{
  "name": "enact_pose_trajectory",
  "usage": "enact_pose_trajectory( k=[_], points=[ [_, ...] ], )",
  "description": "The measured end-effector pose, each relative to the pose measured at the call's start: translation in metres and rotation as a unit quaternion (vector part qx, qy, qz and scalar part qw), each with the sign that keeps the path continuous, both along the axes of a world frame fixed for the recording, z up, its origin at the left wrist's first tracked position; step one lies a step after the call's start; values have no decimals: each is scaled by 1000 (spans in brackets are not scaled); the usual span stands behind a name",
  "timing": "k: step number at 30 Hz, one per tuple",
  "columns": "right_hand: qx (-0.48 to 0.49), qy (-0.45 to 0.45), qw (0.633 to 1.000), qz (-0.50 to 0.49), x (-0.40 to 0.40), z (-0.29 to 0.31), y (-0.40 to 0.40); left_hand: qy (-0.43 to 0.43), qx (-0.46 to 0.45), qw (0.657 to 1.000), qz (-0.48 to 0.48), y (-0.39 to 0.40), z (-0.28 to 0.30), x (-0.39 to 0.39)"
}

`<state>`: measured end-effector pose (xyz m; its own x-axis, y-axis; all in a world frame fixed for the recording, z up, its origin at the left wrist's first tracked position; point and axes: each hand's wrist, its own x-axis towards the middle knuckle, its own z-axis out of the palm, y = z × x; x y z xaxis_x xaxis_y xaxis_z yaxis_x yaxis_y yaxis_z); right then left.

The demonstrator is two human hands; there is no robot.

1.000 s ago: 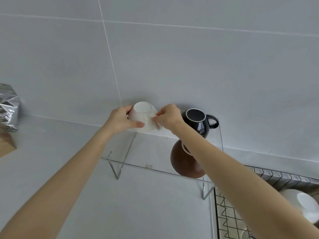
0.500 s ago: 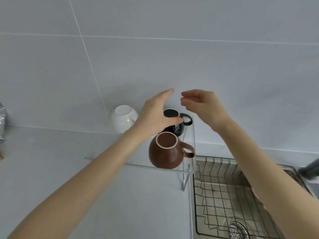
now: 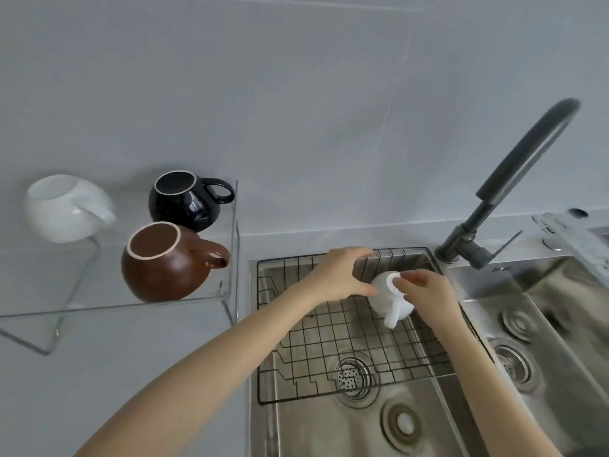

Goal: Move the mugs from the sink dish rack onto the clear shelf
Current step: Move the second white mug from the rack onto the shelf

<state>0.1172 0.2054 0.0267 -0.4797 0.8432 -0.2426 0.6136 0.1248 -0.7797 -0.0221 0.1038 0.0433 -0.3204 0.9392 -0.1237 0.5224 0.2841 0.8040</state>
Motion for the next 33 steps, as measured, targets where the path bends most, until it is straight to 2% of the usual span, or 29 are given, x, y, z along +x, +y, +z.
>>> enact_pose_trajectory(
  k=[9,17,25,33],
  points=[
    [-48,-34,991,-124,11,-81,6,36,-103,993,-48,69,-86,-1],
    [-36,-15,989,-144,8,-113,13,-8,-99,994,-43,100,-120,0],
    [-19,15,990,-136,8,-108,9,-34,-73,997,-8,99,-126,4],
    [19,42,996,-75,10,-65,7,-26,16,998,56,73,-82,-1]
  ],
)
